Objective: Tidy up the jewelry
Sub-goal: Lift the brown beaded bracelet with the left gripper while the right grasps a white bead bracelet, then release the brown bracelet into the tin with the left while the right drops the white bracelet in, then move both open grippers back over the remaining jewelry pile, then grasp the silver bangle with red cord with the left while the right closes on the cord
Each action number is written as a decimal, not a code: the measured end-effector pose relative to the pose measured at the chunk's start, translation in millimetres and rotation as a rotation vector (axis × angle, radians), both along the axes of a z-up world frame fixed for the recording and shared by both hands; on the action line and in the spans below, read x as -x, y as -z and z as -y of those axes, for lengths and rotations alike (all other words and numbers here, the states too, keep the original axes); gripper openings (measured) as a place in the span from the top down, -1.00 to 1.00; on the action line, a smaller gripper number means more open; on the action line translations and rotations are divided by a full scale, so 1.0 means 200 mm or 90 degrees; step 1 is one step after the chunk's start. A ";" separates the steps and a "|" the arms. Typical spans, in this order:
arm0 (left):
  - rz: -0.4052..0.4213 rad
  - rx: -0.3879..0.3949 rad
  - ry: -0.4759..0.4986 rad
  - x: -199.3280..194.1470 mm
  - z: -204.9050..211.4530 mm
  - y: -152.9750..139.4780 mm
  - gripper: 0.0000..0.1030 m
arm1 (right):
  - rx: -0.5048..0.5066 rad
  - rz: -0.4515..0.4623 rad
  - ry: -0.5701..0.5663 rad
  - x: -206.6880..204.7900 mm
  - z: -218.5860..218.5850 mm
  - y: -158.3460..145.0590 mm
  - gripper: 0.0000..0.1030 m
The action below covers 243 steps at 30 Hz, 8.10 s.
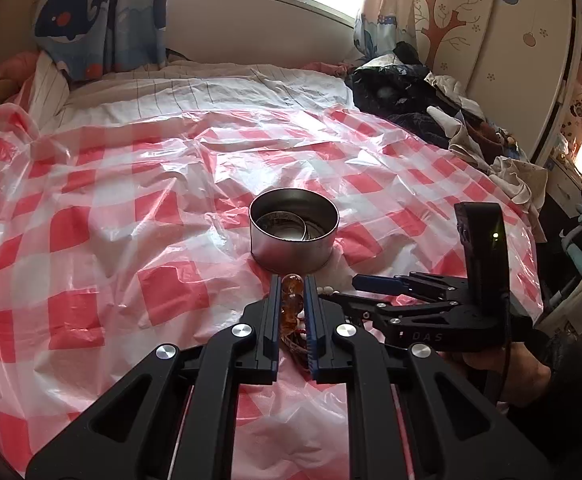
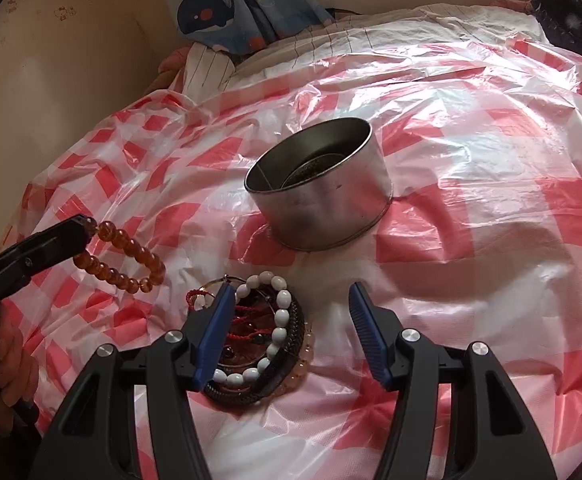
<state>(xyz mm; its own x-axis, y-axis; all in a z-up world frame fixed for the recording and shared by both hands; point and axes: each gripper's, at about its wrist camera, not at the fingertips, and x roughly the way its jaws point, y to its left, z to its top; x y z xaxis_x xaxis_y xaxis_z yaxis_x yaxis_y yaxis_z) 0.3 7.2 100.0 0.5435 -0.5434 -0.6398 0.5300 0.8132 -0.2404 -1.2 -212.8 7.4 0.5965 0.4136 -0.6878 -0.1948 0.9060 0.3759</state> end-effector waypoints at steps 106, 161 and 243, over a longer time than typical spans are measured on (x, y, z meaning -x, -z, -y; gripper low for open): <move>0.003 -0.137 -0.248 0.00 0.10 0.38 -0.61 | 0.043 0.021 0.171 0.18 0.27 0.04 -0.08; 0.029 -0.173 -0.276 0.01 0.12 0.38 -0.76 | 0.035 0.027 0.163 0.17 0.26 0.06 -0.37; -0.111 0.037 -0.015 -0.18 0.16 0.24 0.92 | -0.022 0.008 0.004 0.16 0.07 0.03 0.74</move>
<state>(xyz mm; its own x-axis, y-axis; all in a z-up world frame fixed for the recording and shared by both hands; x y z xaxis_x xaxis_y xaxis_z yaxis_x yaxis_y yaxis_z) 36.4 -24.5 53.0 0.4400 -0.5705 -0.6935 0.4565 0.8071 -0.3743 -34.1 -226.4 1.3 0.6073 0.4332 -0.6659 -0.1947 0.8938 0.4039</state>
